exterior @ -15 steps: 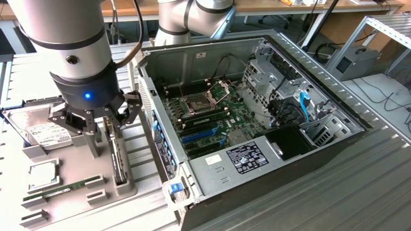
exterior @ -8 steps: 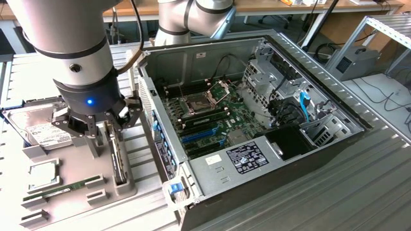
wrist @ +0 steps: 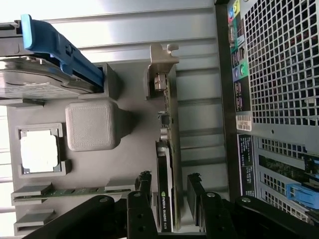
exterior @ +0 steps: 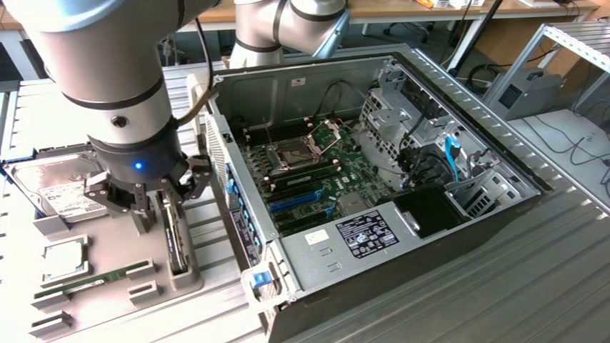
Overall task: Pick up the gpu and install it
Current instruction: 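Pick up the gpu and move the gpu toward the slot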
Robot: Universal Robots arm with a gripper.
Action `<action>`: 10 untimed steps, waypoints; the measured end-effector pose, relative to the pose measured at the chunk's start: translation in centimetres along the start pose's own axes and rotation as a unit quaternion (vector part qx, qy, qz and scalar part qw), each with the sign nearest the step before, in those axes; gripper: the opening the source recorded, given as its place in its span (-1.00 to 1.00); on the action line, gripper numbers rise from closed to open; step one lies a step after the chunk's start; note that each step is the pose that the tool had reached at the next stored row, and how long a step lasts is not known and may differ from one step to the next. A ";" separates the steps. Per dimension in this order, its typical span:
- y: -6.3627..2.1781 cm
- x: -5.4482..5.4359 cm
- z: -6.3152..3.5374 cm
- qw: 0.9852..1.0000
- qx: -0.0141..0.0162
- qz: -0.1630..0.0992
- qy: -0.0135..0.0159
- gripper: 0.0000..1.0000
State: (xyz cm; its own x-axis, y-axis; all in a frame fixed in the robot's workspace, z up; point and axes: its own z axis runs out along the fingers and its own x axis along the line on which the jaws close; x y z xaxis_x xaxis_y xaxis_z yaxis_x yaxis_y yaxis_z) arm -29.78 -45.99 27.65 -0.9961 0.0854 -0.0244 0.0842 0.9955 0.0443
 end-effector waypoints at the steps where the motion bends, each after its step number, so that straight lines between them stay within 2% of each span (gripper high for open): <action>1: -0.01 0.0 0.18 1.000 0.000 0.000 0.000 -0.15; 10: -0.09 0.1 2.06 1.000 0.000 0.003 0.000 -0.15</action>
State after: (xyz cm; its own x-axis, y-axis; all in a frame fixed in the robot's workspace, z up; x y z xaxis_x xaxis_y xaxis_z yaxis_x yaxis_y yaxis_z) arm -29.78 -46.00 25.59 -0.9956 0.0907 -0.0244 0.0895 0.9950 0.0444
